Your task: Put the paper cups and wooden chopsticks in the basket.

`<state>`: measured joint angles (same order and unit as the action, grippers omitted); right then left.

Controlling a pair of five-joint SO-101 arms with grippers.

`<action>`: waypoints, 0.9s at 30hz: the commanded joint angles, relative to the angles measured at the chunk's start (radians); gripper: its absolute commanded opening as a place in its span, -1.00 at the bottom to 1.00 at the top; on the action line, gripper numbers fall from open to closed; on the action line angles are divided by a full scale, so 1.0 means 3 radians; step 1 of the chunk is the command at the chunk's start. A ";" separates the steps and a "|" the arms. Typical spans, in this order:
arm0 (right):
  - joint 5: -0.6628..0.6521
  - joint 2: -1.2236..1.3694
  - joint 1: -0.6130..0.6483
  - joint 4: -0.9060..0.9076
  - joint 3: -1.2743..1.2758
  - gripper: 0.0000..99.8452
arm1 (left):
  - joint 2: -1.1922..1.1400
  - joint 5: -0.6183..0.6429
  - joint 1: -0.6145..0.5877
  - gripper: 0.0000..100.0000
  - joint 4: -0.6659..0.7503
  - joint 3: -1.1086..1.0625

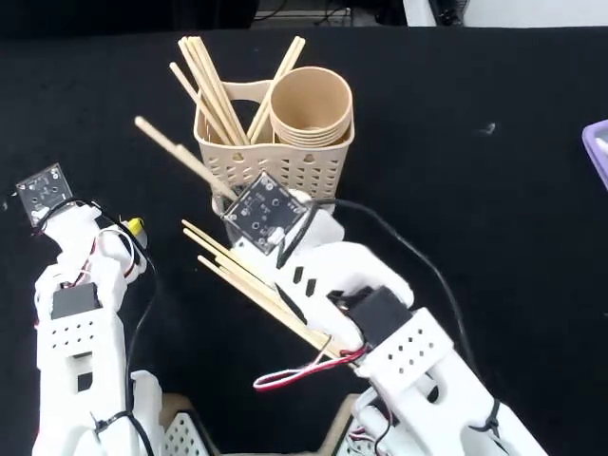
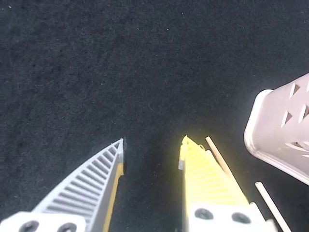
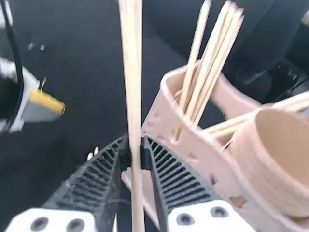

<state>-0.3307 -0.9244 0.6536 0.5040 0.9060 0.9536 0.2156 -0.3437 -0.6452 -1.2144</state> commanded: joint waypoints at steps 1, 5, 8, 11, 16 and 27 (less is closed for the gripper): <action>0.0215 -0.0095 0.0036 -0.0092 -0.0407 -0.98 | 0.0005 0.0010 -0.0033 -0.62 0.0056 0.0028; 0.0563 -0.0090 0.0036 -0.0097 -0.0739 -0.98 | 0.0000 0.0010 -0.0033 -0.62 0.0056 0.0028; 0.0762 -0.0084 0.0036 -0.0225 -0.0949 -0.98 | 0.0000 0.0010 -0.0033 -0.62 0.0056 0.0028; 0.0849 -0.0023 0.0031 -0.0736 -0.0954 -0.98 | 0.0000 0.0010 -0.0033 -0.62 0.0056 0.0028; 0.0829 0.0458 0.0020 -0.1565 -0.0974 -0.98 | 0.0000 0.0010 -0.0033 -0.62 0.0056 0.0028; 0.0481 0.1424 -0.0210 -0.2537 -0.0969 -0.98 | 0.0010 0.0010 -0.0033 -0.62 0.0056 0.0028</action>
<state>-0.1695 -0.5240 0.6168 -0.2140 0.6651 0.9521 0.2156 -0.3437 -0.6452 -1.2144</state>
